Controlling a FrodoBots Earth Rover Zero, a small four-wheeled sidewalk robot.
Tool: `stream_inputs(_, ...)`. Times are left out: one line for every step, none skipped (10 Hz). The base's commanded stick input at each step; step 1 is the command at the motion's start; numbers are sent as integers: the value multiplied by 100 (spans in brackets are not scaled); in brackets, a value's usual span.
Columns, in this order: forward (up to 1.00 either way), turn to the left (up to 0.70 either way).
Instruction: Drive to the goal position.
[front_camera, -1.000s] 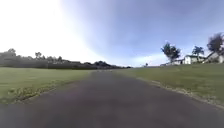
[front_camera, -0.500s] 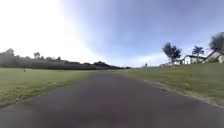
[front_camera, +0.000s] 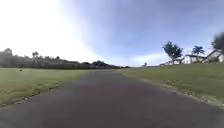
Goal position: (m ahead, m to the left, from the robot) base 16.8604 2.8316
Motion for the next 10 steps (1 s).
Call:
stream_inputs(100, 0)
stream_inputs(100, 0)
stream_inputs(100, 0)
stream_inputs(100, 0)
stream_inputs(100, 27)
stream_inputs(100, 27)
stream_inputs(100, 27)
stream_inputs(100, 21)
stream_inputs(100, 2)
stream_inputs(100, 0)
